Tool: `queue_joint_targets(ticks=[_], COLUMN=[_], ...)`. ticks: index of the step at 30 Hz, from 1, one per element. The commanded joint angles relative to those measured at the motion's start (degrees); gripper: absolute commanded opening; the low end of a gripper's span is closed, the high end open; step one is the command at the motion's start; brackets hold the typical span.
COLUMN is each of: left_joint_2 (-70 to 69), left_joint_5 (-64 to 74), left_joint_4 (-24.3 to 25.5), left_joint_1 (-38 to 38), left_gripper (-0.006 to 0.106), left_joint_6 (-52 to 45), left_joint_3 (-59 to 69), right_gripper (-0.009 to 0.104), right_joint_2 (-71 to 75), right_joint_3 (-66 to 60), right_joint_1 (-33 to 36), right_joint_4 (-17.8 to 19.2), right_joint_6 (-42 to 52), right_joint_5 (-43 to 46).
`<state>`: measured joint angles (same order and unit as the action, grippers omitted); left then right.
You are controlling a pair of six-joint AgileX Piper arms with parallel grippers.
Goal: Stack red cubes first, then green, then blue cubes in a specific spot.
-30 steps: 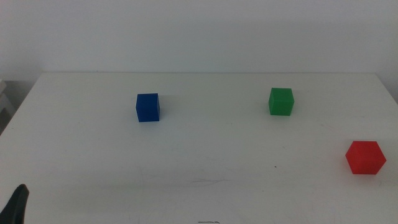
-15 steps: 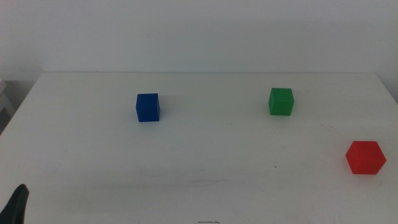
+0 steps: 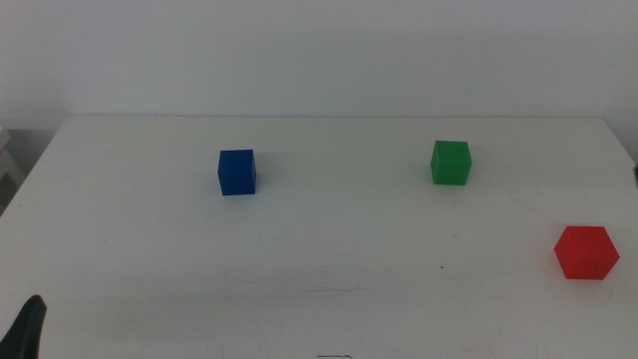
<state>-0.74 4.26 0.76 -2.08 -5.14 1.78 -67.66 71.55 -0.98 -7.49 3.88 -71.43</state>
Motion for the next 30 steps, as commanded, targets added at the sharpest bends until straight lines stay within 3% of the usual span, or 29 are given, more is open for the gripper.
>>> queue_joint_targets(ticks=[1, 10, 30], left_joint_2=[-1.1, -1.1, -1.1], left_joint_5=[-4.3, -4.3, -4.3], left_joint_4=[-0.4, -0.4, -0.4], left_joint_1=[-0.1, -0.1, -0.1], left_gripper=[0.093, 0.093, 0.093], left_joint_6=[0.3, 0.3, 0.3], left_joint_3=[-0.3, -0.3, -0.3], right_gripper=[0.087, 0.087, 0.087], right_joint_2=[-2.7, -13.6, -29.7], right_joint_3=[3.4, 4.6, 4.6], right_joint_1=[-0.3, -0.4, -1.7], right_joint_4=[0.6, 7.5, 9.2], right_joint_6=[0.6, -0.8, -1.8], right_joint_5=[-2.7, -2.9, 9.6])
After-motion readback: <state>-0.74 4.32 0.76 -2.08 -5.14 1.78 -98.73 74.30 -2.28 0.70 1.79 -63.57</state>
